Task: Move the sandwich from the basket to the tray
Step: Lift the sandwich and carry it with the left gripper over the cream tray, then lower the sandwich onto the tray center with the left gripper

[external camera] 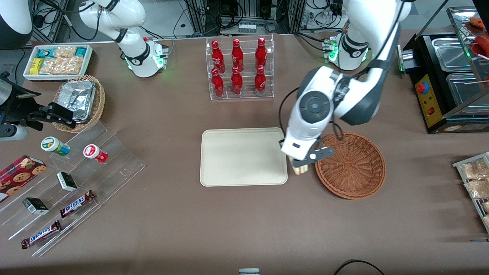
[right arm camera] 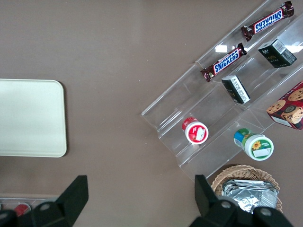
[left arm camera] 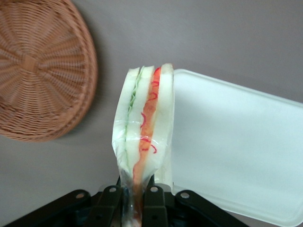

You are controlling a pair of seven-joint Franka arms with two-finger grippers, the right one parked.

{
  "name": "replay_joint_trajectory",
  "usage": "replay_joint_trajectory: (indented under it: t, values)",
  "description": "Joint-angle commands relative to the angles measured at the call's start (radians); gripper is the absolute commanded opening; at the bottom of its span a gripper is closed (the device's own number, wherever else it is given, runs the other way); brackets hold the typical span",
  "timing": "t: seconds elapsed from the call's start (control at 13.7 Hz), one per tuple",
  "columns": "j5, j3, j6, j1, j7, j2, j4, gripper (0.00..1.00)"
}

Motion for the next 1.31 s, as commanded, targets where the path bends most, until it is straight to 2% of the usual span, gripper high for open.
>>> replay_joint_trajectory:
  t: [0.0,0.36,0.88,1.02,1.24]
  values:
    - [-0.017,0.016,0.042,-0.063,0.024,0.083,0.062,0.00]
    - [-0.011,0.016,0.059,-0.129,0.025,0.169,0.128,0.00]
    - [-0.006,0.016,0.107,-0.205,0.056,0.241,0.128,0.00]
    - [0.026,0.016,0.114,-0.231,0.056,0.265,0.130,0.00]
    - [0.029,0.016,0.114,-0.233,0.057,0.290,0.153,0.00]
